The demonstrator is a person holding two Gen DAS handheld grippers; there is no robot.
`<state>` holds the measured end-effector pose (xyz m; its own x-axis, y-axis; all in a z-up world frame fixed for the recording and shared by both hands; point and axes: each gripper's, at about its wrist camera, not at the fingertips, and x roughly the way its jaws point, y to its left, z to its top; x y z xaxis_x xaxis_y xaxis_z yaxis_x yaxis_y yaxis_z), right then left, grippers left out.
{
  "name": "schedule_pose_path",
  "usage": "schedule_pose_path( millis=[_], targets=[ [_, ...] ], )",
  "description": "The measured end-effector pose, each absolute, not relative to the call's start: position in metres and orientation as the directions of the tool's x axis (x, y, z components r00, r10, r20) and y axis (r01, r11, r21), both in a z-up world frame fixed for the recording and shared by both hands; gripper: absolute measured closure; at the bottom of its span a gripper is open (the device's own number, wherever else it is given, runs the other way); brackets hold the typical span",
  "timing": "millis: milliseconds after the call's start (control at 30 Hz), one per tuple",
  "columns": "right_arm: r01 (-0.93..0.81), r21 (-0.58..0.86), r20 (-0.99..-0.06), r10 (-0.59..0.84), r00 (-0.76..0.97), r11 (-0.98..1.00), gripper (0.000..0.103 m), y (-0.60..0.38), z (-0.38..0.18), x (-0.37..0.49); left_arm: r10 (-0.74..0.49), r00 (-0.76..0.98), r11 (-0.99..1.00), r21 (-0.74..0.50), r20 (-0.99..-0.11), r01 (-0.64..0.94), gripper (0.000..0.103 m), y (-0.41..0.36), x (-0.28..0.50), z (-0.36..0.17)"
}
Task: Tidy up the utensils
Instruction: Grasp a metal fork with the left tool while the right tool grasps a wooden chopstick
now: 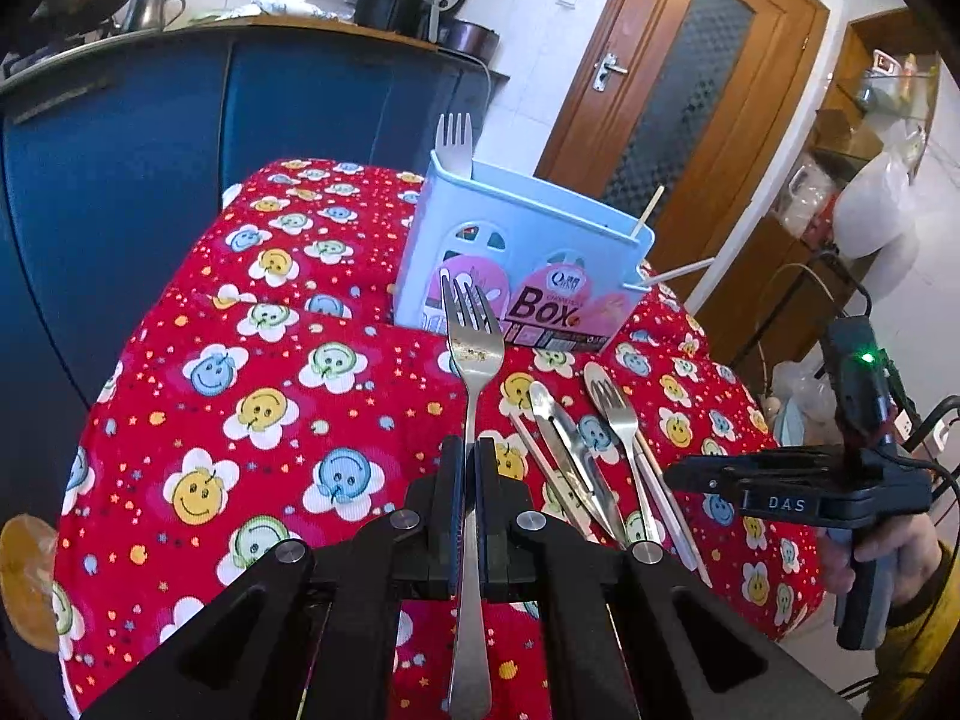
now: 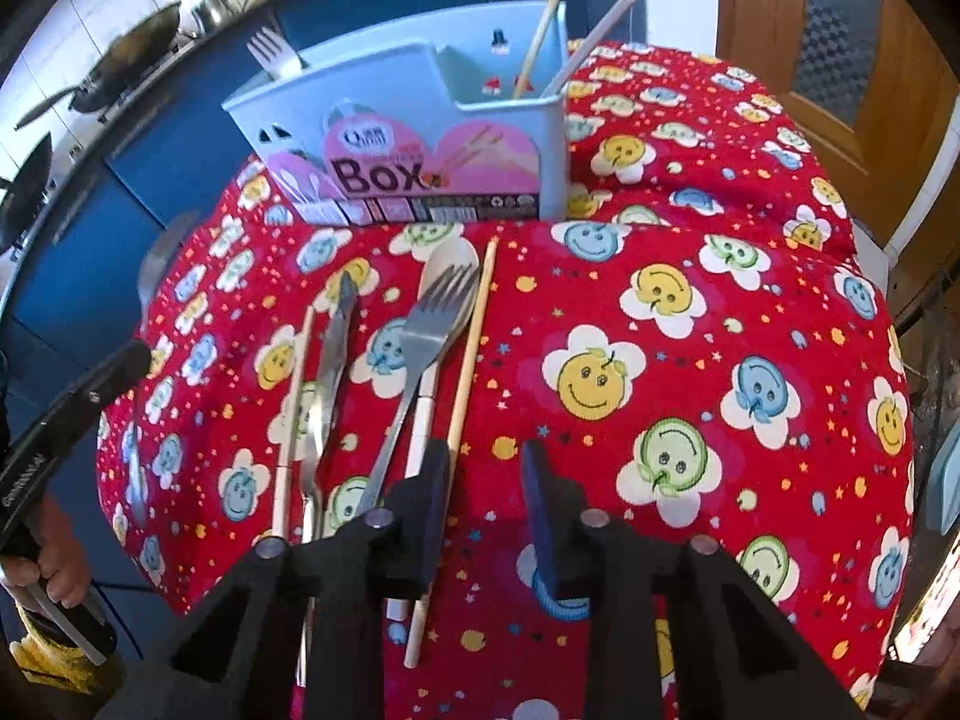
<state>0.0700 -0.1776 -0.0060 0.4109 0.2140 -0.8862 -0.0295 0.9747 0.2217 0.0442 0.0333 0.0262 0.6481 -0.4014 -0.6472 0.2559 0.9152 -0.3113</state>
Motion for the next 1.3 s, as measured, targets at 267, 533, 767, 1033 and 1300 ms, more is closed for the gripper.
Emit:
schedule_pose_path(
  millis=[267, 533, 767, 1033, 1300],
  targets=[
    [-0.063, 0.192, -0.930, 0.202, 0.307, 0.979, 0.079, -0.166, -0.007, 0.089, -0.417, 0.668, 0.908, -0.324, -0.617, 0.267, 0.100, 0.038, 0.044, 0.029],
    [-0.096, 0.174, -0.963, 0.190, 0.192, 0.980, 0.081, -0.160, -0.009, 0.112, -0.441, 0.682, 0.896, -0.334, -0.584, 0.292, 0.100, 0.038, 0.043, 0.035],
    [-0.107, 0.153, -0.967, 0.171, 0.187, 0.982, 0.094, -0.164, -0.009, 0.114, -0.480, 0.690, 0.873, -0.368, -0.542, 0.319, 0.100, 0.038, 0.038, 0.040],
    [-0.058, 0.238, -0.912, 0.244, 0.330, 0.969, 0.097, -0.177, -0.003, 0.090, -0.483, 0.705, 0.872, -0.360, -0.520, 0.332, 0.100, 0.036, 0.033, 0.047],
    [-0.039, 0.315, -0.821, 0.293, 0.489, 0.948, 0.097, -0.183, 0.015, 0.059, -0.476, 0.716, 0.875, -0.356, -0.510, 0.328, 0.100, 0.034, 0.032, 0.053]
  ],
)
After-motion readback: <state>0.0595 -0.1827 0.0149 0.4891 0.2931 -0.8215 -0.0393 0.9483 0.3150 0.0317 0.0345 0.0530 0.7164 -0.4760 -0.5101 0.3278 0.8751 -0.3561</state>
